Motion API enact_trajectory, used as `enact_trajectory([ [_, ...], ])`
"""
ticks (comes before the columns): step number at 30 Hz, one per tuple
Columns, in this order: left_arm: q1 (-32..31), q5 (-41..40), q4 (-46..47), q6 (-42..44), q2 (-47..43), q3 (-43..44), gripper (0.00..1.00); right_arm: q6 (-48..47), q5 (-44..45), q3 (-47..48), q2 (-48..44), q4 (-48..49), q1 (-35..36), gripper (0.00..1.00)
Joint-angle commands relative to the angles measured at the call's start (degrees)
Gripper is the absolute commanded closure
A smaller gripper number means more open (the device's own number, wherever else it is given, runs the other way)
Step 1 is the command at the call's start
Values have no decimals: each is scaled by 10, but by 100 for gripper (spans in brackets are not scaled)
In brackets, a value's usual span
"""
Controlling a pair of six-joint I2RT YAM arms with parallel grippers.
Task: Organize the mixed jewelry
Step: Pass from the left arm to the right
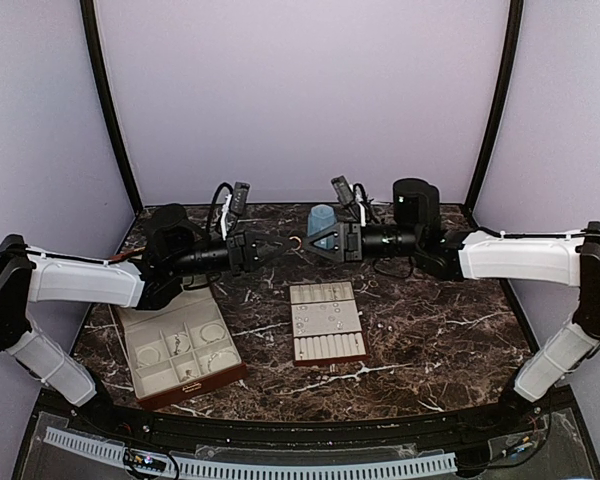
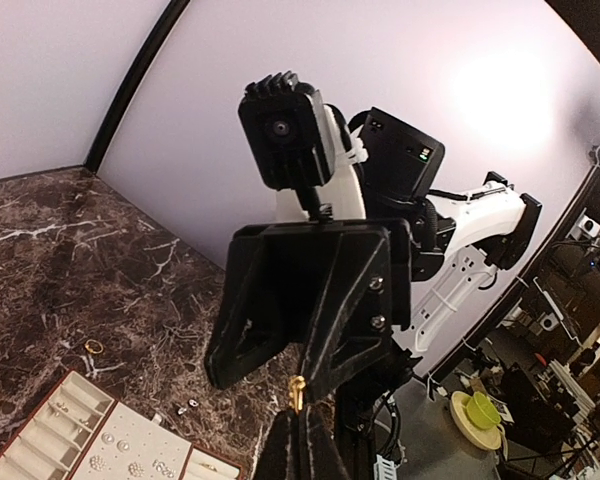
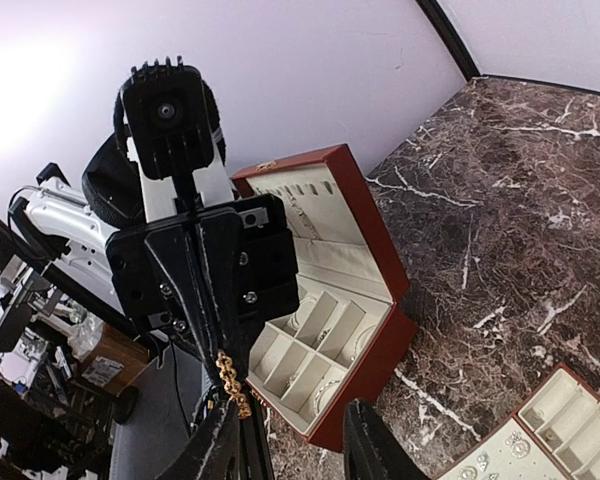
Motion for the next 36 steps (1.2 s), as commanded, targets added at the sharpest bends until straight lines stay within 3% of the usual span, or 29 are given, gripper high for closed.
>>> enact_trajectory([
  [1, 0, 36, 39, 6, -10, -3, 100, 5, -27, 28, 7, 26, 6, 68],
  [23, 1, 25, 21, 13, -14, 0, 100, 12, -55, 46, 21, 34, 15, 97],
  [33, 1, 12, -3, 29, -17, 4, 100, 13, -43, 40, 15, 35, 15, 100],
  [35, 1, 7, -9, 35, -20, 5, 90, 9, -26, 38, 9, 26, 15, 100],
  [36, 1, 5, -22, 40, -22, 7, 74, 3, -13, 38, 6, 16, 14, 100],
])
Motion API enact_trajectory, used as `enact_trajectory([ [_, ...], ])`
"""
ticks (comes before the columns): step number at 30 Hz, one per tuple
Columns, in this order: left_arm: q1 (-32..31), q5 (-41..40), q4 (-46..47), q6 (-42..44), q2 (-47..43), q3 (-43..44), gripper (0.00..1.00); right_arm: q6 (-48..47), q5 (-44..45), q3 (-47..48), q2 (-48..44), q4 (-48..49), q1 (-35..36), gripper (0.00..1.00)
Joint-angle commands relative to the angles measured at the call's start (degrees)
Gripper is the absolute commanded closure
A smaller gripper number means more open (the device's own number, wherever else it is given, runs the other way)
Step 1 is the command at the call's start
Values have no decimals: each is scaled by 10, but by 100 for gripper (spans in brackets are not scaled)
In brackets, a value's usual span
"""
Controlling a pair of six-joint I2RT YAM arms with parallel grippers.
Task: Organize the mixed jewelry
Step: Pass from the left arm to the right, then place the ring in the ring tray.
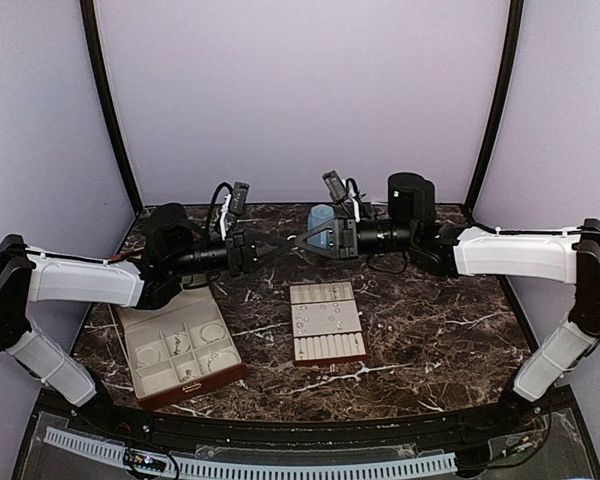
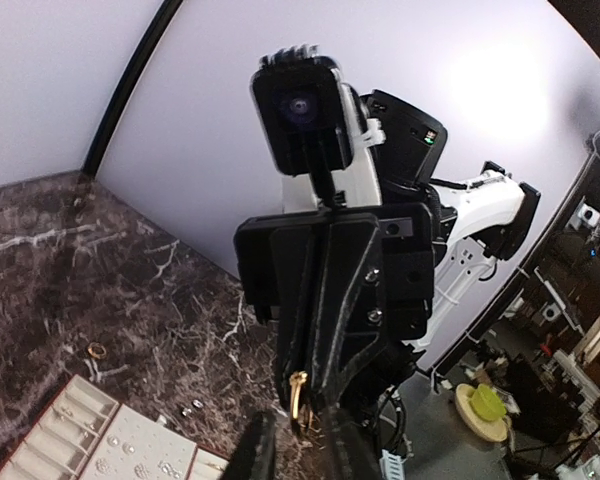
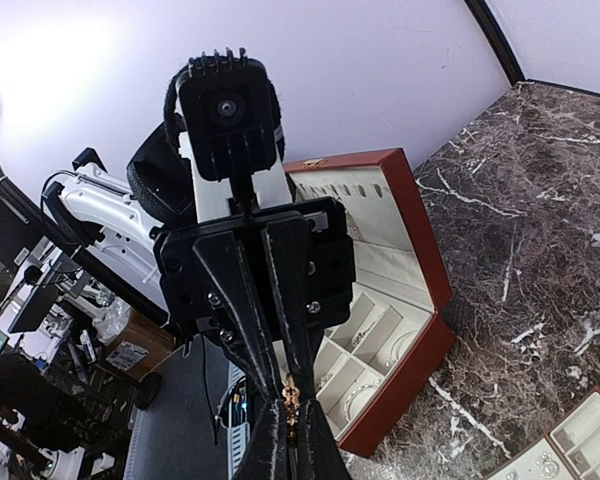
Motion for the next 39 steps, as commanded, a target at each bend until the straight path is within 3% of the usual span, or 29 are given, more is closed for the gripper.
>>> enact_trajectory([
  [1, 0, -16, -41, 48, -30, 9, 57, -13, 49, 7, -17, -15, 3, 100],
  [3, 1, -38, -108, 101, -51, 26, 40, -35, 92, 10, -29, -72, 3, 100],
  [7, 26, -94, -248, 208, -109, 61, 26, -71, 165, 4, -57, -187, 4, 100],
  [12, 88, -108, -392, 283, -141, 133, 21, -54, 251, -34, -98, -298, 21, 100],
  [18, 182, -121, -539, 321, -115, 228, 18, 42, 327, -97, -117, -358, 83, 100],
  [24, 319, -123, -514, 266, -149, 169, 18, 129, 414, -102, -101, -437, 122, 100],
  [39, 337, -182, -527, 295, -177, 136, 17, 173, 490, -51, -12, -496, 131, 100],
])
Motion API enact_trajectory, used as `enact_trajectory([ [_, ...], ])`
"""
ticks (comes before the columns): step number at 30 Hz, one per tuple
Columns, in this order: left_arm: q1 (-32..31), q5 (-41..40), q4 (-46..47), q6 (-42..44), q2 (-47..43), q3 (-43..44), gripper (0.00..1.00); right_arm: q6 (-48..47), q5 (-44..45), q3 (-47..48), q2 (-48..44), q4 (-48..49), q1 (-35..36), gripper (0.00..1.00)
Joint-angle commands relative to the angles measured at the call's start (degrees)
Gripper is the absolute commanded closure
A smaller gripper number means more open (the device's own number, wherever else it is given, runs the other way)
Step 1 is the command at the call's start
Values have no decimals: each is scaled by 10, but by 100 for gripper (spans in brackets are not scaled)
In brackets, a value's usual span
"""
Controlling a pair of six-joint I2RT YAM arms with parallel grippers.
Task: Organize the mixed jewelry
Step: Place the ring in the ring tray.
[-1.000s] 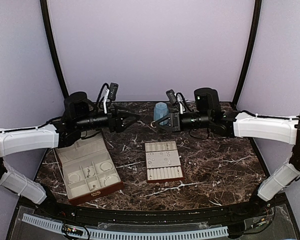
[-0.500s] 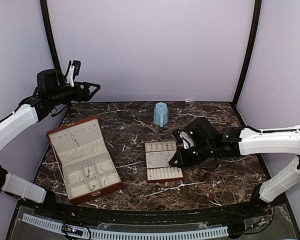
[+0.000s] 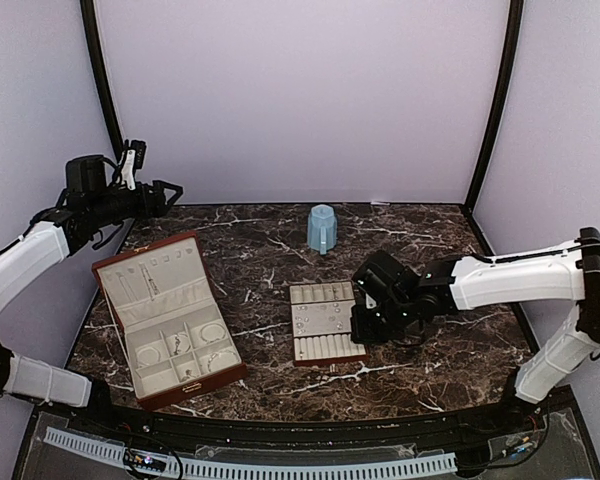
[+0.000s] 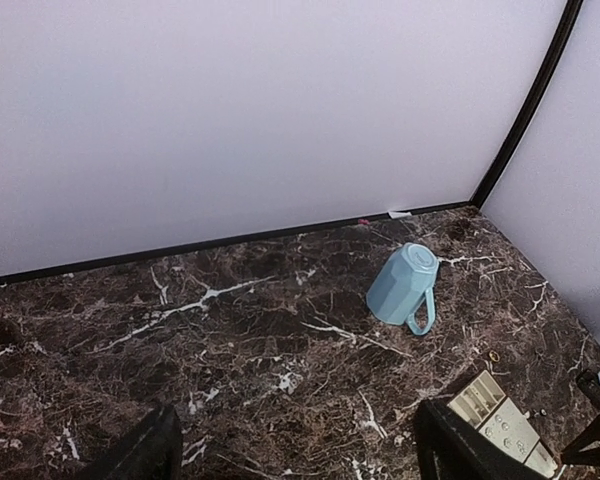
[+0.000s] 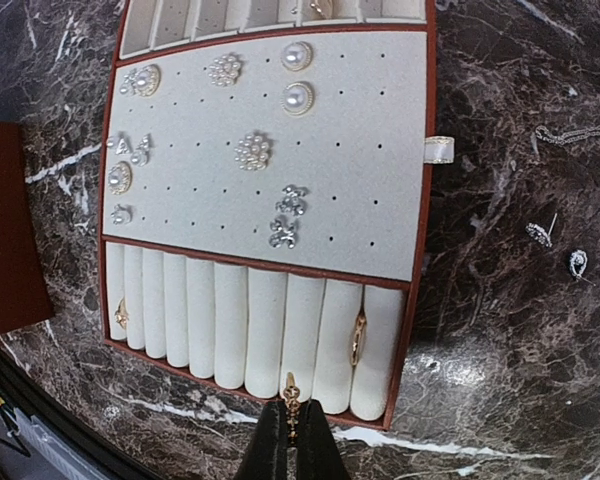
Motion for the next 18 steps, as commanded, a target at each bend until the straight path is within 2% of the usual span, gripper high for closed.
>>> enact_trajectory([
  [1, 0, -12, -5, 13, -18, -2, 17, 16, 34, 34, 23, -13, 5, 100],
  [18, 0, -18, -8, 19, -15, -3, 18, 27, 31, 47, 66, -38, 6, 100],
])
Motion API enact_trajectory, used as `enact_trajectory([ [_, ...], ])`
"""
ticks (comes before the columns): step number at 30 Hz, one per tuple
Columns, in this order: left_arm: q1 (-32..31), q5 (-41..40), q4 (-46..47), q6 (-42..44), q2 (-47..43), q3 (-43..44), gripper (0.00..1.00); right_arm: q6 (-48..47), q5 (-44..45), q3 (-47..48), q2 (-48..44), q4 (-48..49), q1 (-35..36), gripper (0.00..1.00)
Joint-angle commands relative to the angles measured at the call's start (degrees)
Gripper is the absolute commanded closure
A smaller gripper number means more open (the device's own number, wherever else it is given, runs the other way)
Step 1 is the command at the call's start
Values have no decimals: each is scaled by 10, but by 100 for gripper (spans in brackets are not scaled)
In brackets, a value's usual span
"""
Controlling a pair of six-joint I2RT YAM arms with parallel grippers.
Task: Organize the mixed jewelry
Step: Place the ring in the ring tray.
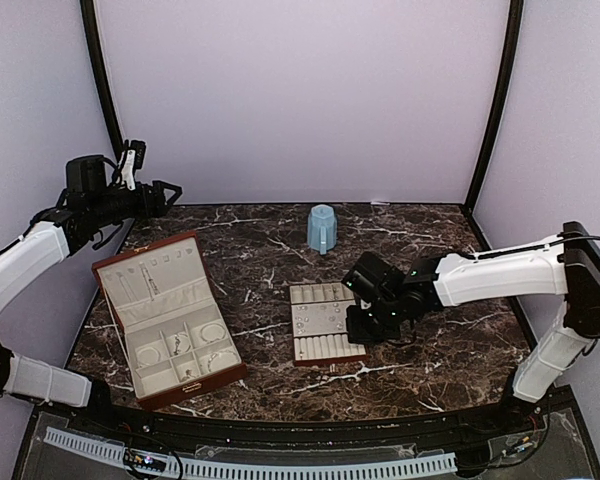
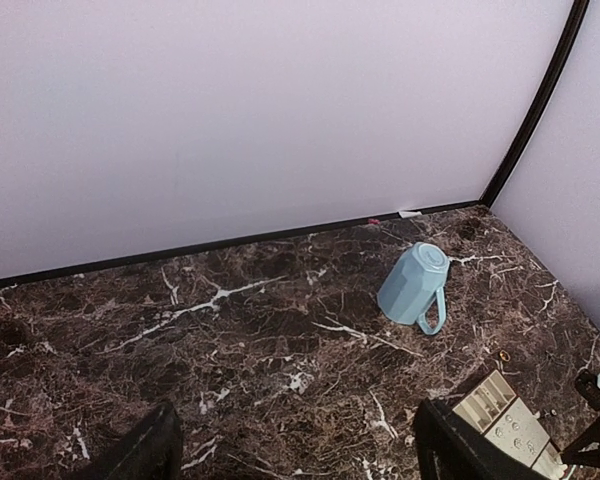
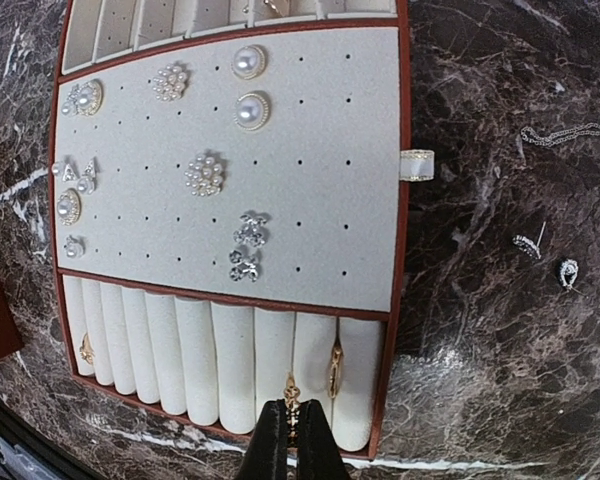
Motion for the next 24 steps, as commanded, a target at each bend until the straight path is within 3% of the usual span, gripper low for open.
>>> enact_trajectory([
  [1, 0, -3, -7, 9, -14, -3, 17, 9, 3, 6, 12, 0, 7, 100],
  [24, 0, -10, -12, 16, -15, -1, 17, 1, 22, 53, 66, -44, 30, 100],
])
